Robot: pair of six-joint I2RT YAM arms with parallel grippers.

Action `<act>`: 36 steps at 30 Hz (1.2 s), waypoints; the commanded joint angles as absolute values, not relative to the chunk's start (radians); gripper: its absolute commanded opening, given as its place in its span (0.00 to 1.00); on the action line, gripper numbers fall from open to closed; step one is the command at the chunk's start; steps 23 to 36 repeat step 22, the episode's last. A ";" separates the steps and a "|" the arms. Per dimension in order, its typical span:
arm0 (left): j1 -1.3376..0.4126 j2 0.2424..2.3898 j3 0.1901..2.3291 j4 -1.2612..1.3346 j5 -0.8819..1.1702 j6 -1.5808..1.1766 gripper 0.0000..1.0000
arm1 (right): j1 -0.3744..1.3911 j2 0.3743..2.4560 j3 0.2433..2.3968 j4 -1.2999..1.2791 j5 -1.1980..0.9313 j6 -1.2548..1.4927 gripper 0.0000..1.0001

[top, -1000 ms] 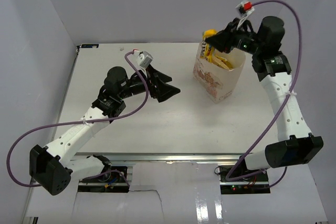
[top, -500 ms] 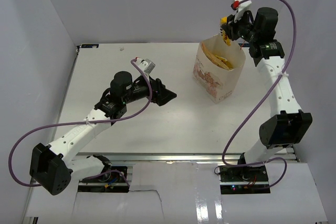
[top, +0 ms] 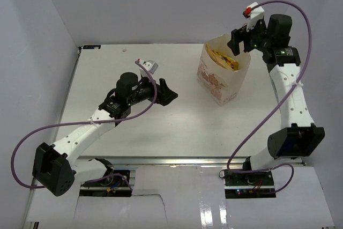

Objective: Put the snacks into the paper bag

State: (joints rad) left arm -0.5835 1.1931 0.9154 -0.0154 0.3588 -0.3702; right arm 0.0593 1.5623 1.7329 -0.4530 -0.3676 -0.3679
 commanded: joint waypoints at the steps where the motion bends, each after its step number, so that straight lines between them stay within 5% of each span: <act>1: -0.572 1.155 0.948 -0.035 0.269 -0.388 0.98 | 0.029 1.405 1.717 -0.568 -0.378 -0.237 0.90; 15: -0.548 1.152 0.976 -0.078 0.207 -0.399 0.98 | 0.012 0.836 1.028 -0.523 0.090 -0.183 0.90; 36: -0.548 1.167 0.989 -0.092 0.229 -0.414 0.98 | 0.012 0.784 0.989 -0.523 0.114 -0.118 0.90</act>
